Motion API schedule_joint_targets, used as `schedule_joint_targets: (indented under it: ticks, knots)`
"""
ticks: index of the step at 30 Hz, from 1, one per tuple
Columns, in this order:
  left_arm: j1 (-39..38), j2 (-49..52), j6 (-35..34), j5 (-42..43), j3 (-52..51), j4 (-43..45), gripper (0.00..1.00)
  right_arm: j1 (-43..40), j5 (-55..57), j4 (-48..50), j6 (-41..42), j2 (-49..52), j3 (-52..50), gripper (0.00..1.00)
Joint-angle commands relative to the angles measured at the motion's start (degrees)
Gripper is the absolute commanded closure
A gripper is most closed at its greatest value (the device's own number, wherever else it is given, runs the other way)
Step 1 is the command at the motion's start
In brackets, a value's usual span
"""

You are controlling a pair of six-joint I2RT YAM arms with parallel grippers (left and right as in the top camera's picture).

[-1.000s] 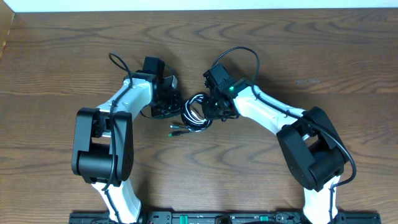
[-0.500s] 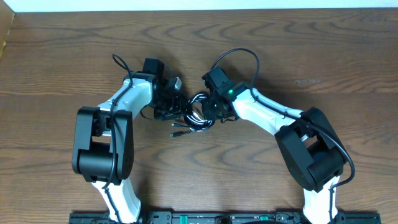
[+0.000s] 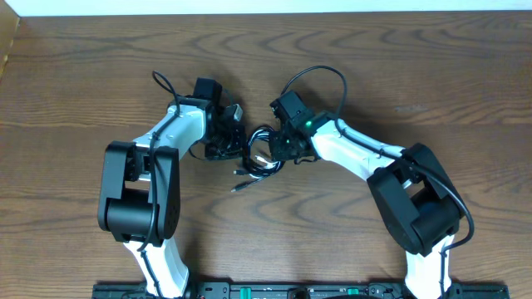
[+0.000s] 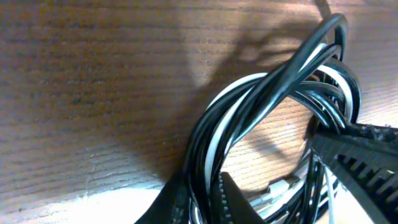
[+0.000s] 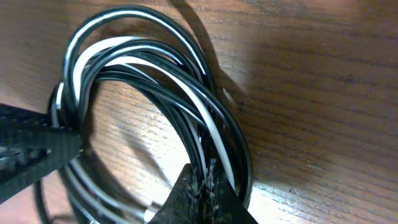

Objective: Untangle cables

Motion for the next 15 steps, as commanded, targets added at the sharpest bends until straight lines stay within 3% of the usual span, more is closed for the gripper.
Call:
schedule_joint_targets:
  ticks: [1,11,15]
  knots:
    - [0.2,2.6,0.1,-7.7,-1.4,0.7,0.86,-3.1,-9.8,0.2,-1.3,-3.1,-0.9,0.99]
    - [0.2,2.6,-0.2,-11.4,-1.4,1.3,0.86,-14.7,-44.5,4.2,-5.1,-3.7,-0.9,0.99]
    - [0.2,2.6,-1.2,-12.2,-1.4,1.3,0.85,-19.2,-46.2,2.7,-7.0,-3.7,-0.9,0.99]
